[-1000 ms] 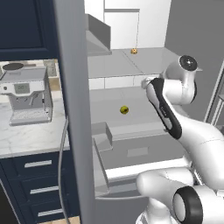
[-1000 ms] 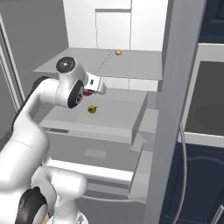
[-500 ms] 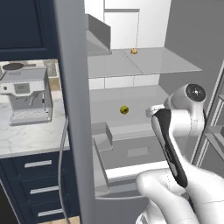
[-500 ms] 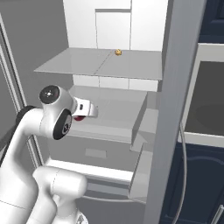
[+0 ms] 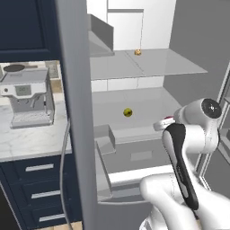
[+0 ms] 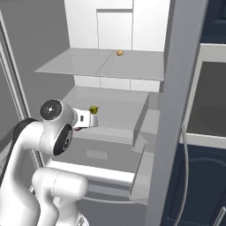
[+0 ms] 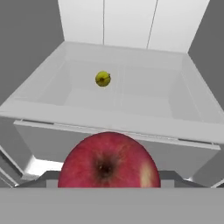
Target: Pick up the pear and apple from the fridge and place one fruit on each plate on the dining counter.
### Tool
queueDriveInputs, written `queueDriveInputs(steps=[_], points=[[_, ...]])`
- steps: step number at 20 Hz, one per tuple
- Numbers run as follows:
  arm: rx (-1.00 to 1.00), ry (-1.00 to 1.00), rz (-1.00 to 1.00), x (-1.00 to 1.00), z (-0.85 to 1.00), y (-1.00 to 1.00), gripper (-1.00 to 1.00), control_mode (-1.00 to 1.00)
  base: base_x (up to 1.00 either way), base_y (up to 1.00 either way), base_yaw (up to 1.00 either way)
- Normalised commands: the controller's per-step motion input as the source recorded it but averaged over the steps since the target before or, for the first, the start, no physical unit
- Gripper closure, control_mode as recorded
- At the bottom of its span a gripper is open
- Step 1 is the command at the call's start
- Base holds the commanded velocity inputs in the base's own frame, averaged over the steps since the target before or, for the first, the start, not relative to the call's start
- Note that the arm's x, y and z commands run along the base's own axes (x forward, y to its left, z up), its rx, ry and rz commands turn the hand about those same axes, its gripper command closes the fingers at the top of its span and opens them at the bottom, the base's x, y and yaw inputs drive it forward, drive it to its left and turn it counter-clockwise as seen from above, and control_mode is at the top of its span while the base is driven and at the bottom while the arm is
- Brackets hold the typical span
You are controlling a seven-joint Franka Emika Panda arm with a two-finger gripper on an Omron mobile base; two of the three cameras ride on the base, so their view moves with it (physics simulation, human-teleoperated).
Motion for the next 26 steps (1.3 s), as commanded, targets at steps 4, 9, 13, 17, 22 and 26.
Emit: queueDriveInputs(steps=[4,9,13,17,22,26], points=[[0.00,0.00,0.00,0.00,0.00,0.00,1.00,1.00,-0.51,0.00,0.12],[0.00,0.00,0.00,0.00,0.00,0.00,1.00,1.00,-0.57,-0.02,0.11],[0.00,0.00,0.00,0.00,0.00,0.00,1.00,1.00,-0.62,-0.10,0.11],[0.00,0.00,0.00,0.00,0.00,0.00,1.00,1.00,-0.60,-0.07,0.13],[0.00,0.00,0.00,0.00,0.00,0.00,1.00,1.00,-0.36,-0.06,0.26],[0.00,0.00,0.00,0.00,0.00,0.00,1.00,1.00,-0.31,-0.04,0.44]])
